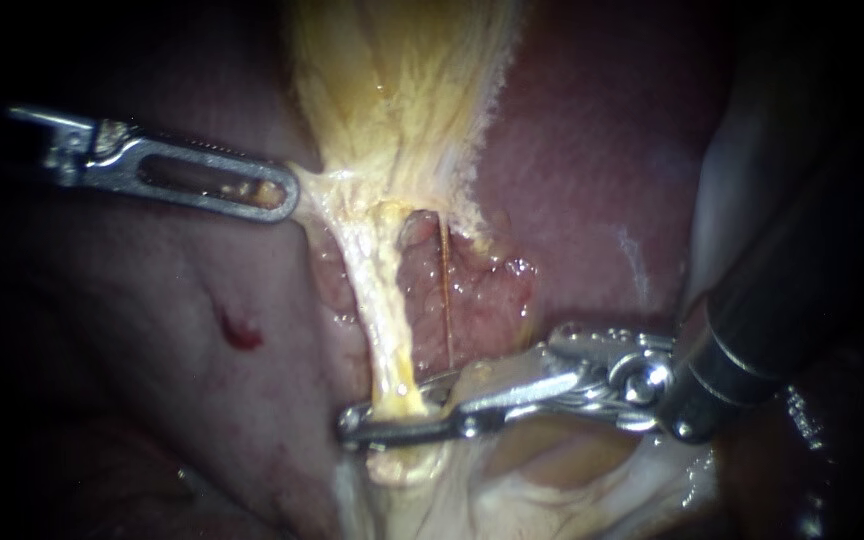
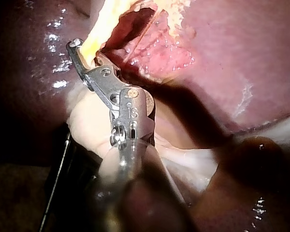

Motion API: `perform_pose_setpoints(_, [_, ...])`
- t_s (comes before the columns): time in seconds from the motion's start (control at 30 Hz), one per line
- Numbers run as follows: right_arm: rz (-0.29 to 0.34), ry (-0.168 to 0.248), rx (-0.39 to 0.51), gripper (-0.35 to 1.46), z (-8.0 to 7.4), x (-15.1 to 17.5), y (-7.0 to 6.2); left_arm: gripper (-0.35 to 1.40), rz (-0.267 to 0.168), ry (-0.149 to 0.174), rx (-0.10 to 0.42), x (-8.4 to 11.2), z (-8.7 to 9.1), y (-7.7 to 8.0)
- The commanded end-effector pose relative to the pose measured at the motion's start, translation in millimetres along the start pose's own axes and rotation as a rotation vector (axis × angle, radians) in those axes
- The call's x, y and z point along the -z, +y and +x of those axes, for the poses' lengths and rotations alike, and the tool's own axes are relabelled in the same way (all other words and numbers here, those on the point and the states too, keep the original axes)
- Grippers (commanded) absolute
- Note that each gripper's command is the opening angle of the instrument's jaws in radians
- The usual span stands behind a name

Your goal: Going back first clip left tube

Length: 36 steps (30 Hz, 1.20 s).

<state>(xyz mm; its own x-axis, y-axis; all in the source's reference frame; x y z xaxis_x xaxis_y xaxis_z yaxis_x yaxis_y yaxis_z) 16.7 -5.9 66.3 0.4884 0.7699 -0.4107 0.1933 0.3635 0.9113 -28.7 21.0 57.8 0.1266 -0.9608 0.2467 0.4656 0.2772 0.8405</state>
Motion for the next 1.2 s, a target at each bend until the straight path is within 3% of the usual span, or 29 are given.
perform_pose_setpoints(0.03, [0.0, 0.0, 0.0, -0.35, -0.1, 0.0, 0.0, -0.35, -0.001, 0.0, 0.0, 0.0, 0.0, 0.0])
perform_pose_setpoints(0.27, [0.005, 0.007, 0.007, -0.31, -0.1, 0.0, 0.5, -0.35, -0.001, 0.0, 0.0, -0.1, 0.0, 0.0])
perform_pose_setpoints(0.37, [-0.019, 0.042, 0.162, 0.23, 0.2, -0.2, 1.2, -0.35, -0.001, -0.001, 0.0, -0.1, 0.1, 0.0])
perform_pose_setpoints(0.47, [-0.093, 0.084, 0.222, 0.48, 0.8, -0.8, 2.0, -0.35, -0.001, -0.001, 0.0, -0.1, 0.1, 0.0])
perform_pose_setpoints(0.67, [-0.161, 0.11, 0.314, 0.5, 1.1, -0.8, 2.7, -0.35, -0.001, -0.001, 0.0, -0.1, 0.1, 0.0])
perform_pose_setpoints(0.93, [-0.194, 0.112, 0.414, 0.5, 0.8, 0.8, 3.8, -0.35, -0.001, -0.001, 0.0, -0.1, 0.1, 0.0])
perform_pose_setpoints(1.2, [-0.216, 0.115, 0.483, 0.5, 0.1, 4.2, 2.7, -0.35, -0.001, 0.0, 0.0, 0.0, 0.1, 0.0])
